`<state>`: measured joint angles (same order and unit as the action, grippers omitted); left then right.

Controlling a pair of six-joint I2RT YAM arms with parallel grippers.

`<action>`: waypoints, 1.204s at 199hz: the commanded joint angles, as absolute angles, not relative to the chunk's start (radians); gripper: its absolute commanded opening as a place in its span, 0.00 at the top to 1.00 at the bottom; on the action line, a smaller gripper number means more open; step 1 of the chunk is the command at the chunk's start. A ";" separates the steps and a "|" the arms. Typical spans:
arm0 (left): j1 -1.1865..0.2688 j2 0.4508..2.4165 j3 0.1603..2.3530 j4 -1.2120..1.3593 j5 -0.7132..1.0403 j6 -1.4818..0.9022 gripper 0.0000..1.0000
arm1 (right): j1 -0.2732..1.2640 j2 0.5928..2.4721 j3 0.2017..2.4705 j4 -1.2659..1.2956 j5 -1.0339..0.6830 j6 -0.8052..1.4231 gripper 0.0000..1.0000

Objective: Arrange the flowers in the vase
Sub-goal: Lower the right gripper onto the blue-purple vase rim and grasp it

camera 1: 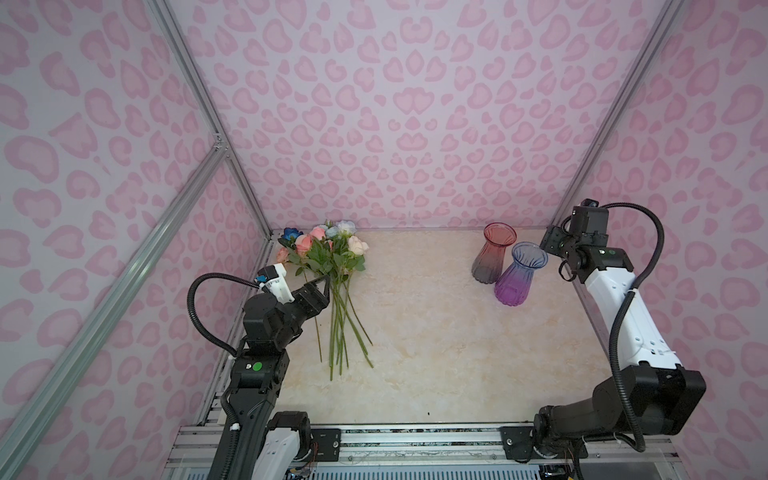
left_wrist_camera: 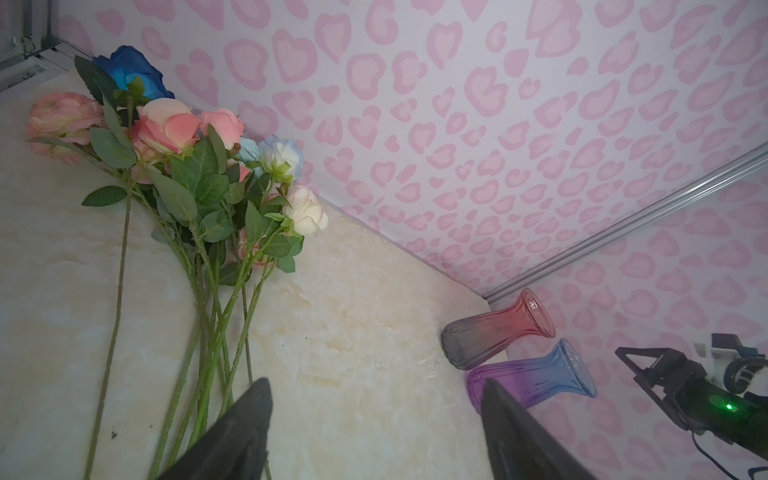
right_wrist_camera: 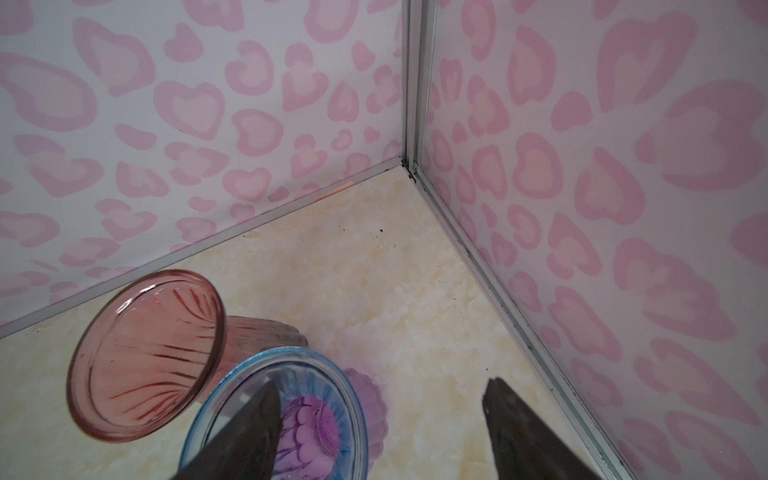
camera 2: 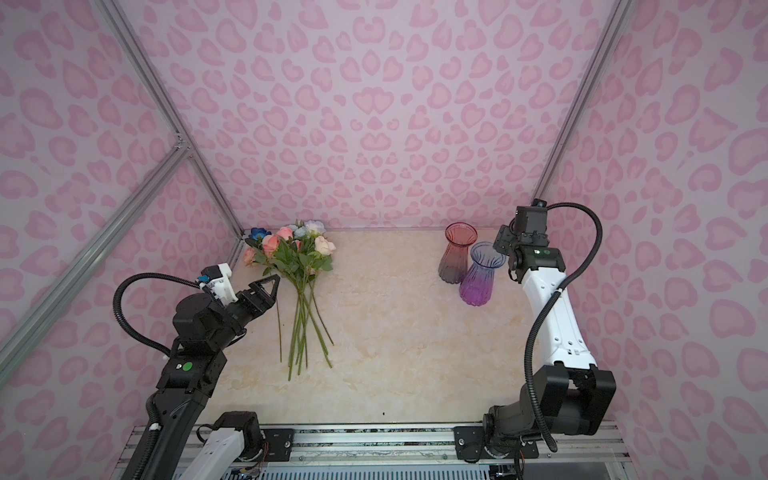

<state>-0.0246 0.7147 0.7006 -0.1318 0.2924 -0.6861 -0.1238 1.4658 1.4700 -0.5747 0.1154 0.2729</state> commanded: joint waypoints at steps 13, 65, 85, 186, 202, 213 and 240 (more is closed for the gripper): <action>-0.026 0.734 0.701 -0.121 0.311 -0.694 0.21 | -0.163 1.502 1.468 -0.613 -0.056 0.310 0.30; -0.025 0.770 0.707 -0.129 0.334 -0.696 0.23 | -0.167 1.562 1.437 -0.613 -0.178 0.330 0.44; -0.025 0.765 0.702 -0.130 0.331 -0.694 0.23 | -0.167 1.555 1.402 -0.579 -0.188 0.336 0.45; -0.026 0.757 0.691 -0.141 0.290 -0.695 0.24 | -0.167 1.583 1.368 -0.574 -0.265 0.356 0.77; -0.025 0.756 0.693 -0.143 0.291 -0.698 0.24 | -0.167 1.577 1.365 -0.575 -0.260 0.356 0.79; -0.026 0.755 0.692 -0.146 0.294 -0.698 0.24 | -0.167 1.574 1.365 -0.582 -0.256 0.352 0.80; -0.026 0.751 0.693 -0.149 0.295 -0.701 0.24 | -0.168 1.569 1.364 -0.596 -0.251 0.344 0.87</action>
<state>-0.0261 0.7570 0.6926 -0.1368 0.2947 -0.6952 -0.1669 1.5661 1.3750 -0.5793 -0.2890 0.3725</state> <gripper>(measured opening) 0.764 0.152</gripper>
